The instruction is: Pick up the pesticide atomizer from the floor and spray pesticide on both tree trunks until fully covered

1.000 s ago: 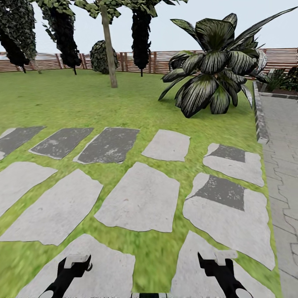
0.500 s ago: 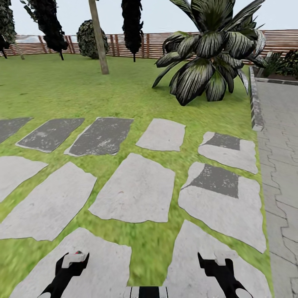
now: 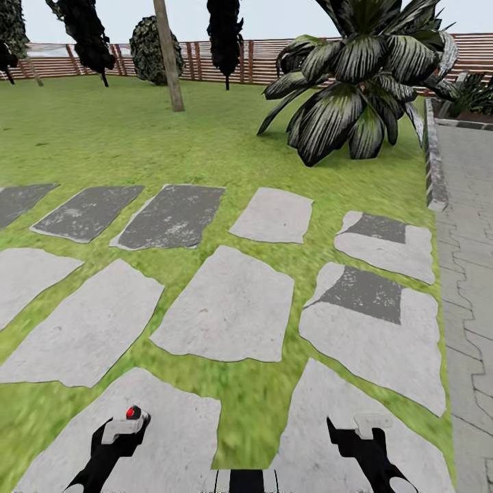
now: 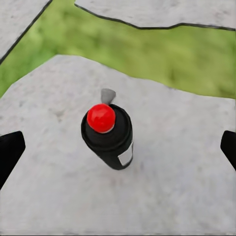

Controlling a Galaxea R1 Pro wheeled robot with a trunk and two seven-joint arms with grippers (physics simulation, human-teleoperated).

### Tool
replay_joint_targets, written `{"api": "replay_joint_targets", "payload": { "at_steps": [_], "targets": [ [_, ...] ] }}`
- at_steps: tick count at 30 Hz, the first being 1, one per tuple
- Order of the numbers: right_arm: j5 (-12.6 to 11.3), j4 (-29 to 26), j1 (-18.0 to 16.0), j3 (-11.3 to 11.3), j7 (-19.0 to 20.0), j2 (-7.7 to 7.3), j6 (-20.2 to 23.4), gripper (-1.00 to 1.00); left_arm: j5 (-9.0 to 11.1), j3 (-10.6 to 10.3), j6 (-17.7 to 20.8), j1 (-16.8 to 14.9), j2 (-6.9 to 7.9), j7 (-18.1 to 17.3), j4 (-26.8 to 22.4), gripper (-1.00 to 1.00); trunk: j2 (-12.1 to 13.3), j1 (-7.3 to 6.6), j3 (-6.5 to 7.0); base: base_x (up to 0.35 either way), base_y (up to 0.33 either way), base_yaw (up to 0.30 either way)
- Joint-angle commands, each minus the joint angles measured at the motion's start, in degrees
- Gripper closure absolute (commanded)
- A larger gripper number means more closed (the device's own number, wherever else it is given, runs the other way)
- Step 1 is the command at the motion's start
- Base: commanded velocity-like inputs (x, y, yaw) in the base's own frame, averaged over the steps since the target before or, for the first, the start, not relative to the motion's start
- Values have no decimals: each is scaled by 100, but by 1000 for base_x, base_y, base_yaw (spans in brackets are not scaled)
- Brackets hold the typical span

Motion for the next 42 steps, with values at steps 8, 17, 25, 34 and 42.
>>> {"api": "replay_joint_targets", "payload": {
  "at_steps": [8, 17, 25, 34, 42],
  "targets": [
    [4, -9, -1, 1, -2, 1, 32, -100, -10, 243, -18, -3, -5, -57, -3, -100, -13, 19, -247, 0, 0, 0],
    [4, -9, -1, 1, -2, -1, 26, -100, -15, 318, -96, -3, -11, -58, -3, -100, -25, 42, -526, 0, 0, 0],
    [4, -9, -1, -8, -2, -1, 24, -100, -22, 320, -97, -3, -13, -66, -1, -100, -25, 42, -597, 0, 0, -54],
    [9, -17, -1, -2, 4, -1, 25, -100, -17, 323, -92, -3, -13, -58, -1, -100, -25, 42, -615, 99, 20, -36],
    [12, -20, -1, -7, 7, -1, 35, -100, -15, 321, -92, -3, -13, -58, 2, -100, -25, 42, -615, 72, 20, -1]
  ]
}}
